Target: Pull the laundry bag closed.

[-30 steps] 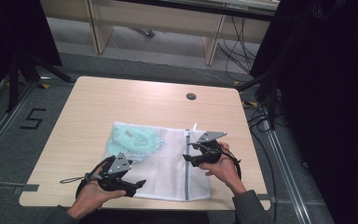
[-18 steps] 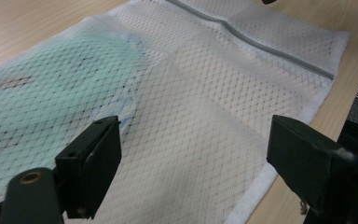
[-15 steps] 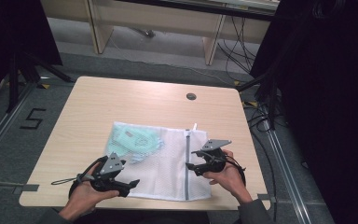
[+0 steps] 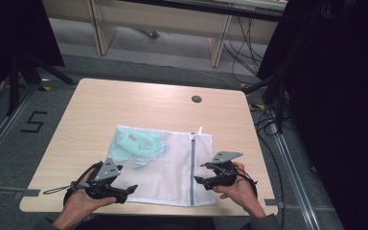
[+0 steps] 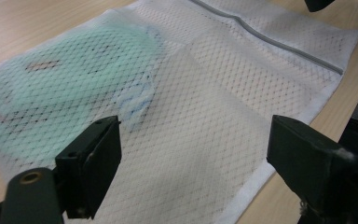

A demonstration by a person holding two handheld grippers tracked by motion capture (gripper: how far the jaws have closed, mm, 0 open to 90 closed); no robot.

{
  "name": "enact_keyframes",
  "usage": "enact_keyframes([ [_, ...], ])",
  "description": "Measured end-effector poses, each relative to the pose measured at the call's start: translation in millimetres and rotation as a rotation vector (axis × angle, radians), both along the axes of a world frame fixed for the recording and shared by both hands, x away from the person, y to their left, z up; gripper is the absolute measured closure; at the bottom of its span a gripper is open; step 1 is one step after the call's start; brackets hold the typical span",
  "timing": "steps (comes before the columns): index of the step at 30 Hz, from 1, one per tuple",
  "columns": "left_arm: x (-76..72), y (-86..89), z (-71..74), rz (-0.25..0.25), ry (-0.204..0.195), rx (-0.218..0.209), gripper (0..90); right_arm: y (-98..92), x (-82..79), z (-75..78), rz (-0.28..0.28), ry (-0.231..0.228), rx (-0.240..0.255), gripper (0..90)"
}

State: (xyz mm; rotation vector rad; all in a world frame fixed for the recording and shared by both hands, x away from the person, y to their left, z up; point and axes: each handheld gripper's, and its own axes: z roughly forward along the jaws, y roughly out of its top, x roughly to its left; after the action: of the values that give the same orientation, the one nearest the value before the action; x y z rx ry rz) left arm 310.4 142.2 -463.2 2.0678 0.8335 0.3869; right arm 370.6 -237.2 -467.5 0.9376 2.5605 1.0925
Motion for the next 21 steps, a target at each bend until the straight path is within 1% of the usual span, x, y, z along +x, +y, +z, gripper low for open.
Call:
enact_keyframes([
  [1, -0.9, 1.1, 1.0, 0.004, -0.002, 0.013, 17.3, -1.5, -1.6, 2.6, 0.006, 0.014, -0.023, 30.4],
  [2, -1.6, 1.7, 1.6, 0.0, 0.003, 0.016, 17.3, -0.7, -3.5, 1.3, -0.009, 0.009, -0.008, 30.3],
  [3, -2.7, 1.4, 1.3, 0.005, 0.007, 0.01, 17.3, -2.2, -4.3, 2.7, 0.008, 0.013, -0.024, 30.1],
  [4, -3.4, 2.0, 1.2, -0.001, 0.011, 0.008, 17.3, -1.7, -6.1, 1.1, -0.003, 0.007, -0.009, 29.8],
  [5, -4.7, 2.7, 1.7, 0.007, 0.003, 0.026, 17.3, -2.8, -7.3, 2.0, 0.006, 0.018, -0.025, 29.5],
  [6, -5.9, 2.8, 1.0, 0.003, 0.001, 0.015, 17.3, -2.3, -10.1, 1.5, -0.003, 0.035, -0.022, 29.4],
  [7, -6.4, 3.1, 0.1, 0.0, 0.004, 0.009, 17.3, -1.6, -11.0, -0.8, -0.004, 0.02, -0.01, 29.1],
  [8, -6.9, 4.1, -0.3, 0.003, 0.005, 0.015, 17.3, -4.0, -11.1, 0.6, 0.008, 0.021, -0.034, 29.0],
  [9, -7.4, 4.8, -0.3, 0.0, 0.008, 0.013, 17.3, -3.2, -12.2, -2.4, -0.007, -0.002, -0.009, 28.8],
  [10, -8.0, 6.3, 0.5, 0.008, 0.011, 0.033, 17.3, -4.9, -14.6, 0.8, -0.006, 0.032, -0.031, 28.6],
  [11, -8.5, 6.2, -0.4, 0.006, 0.009, 0.007, 17.3, -5.2, -15.1, -1.6, -0.015, 0.006, -0.007, 28.3],
  [12, -8.8, 7.2, -0.2, 0.007, 0.007, 0.01, 17.2, -6.5, -16.7, -0.9, -0.019, 0.007, -0.018, 28.2],
  [13, -9.2, 7.7, -0.4, 0.01, 0.008, 0.007, 17.2, -7.5, -18.2, -1.3, -0.017, 0.005, -0.017, 28.2],
  [14, -9.7, 8.7, 0.2, 0.021, 0.01, 0.024, 17.2, -9.8, -19.5, 0.8, 0.0, 0.022, -0.04, 28.2],
  [15, -10.4, 8.9, -0.1, 0.016, 0.008, 0.013, 17.2, -8.8, -21.4, -1.9, -0.014, 0.007, -0.011, 28.0],
  [16, -10.2, 10.1, -0.1, 0.005, 0.005, 0.016, 17.2, -9.5, -23.4, -1.3, -0.015, 0.012, -0.02, 27.8],
  [17, -11.6, 10.5, -0.2, 0.012, 0.013, 0.015, 17.2, -10.1, -25.0, -1.4, -0.008, 0.01, -0.025, 27.6],
  [18, -12.1, 11.5, -0.4, 0.012, 0.015, 0.018, 17.2, -10.9, -27.3, 0.2, -0.004, 0.027, -0.038, 27.3],
  [19, -13.2, 11.3, -0.7, 0.02, 0.014, 0.004, 17.2, -9.9, -29.2, -2.3, -0.011, 0.012, -0.014, 27.1],
  [20, -13.6, 12.1, -0.4, 0.019, 0.022, 0.008, 17.2, -11.9, -30.0, -0.7, 0.01, 0.018, -0.049, 27.0],
  [21, -13.9, 12.8, -0.2, 0.019, 0.014, 0.011, 17.2, -10.1, -32.0, -3.9, -0.006, 0.008, -0.02, 26.8],
])
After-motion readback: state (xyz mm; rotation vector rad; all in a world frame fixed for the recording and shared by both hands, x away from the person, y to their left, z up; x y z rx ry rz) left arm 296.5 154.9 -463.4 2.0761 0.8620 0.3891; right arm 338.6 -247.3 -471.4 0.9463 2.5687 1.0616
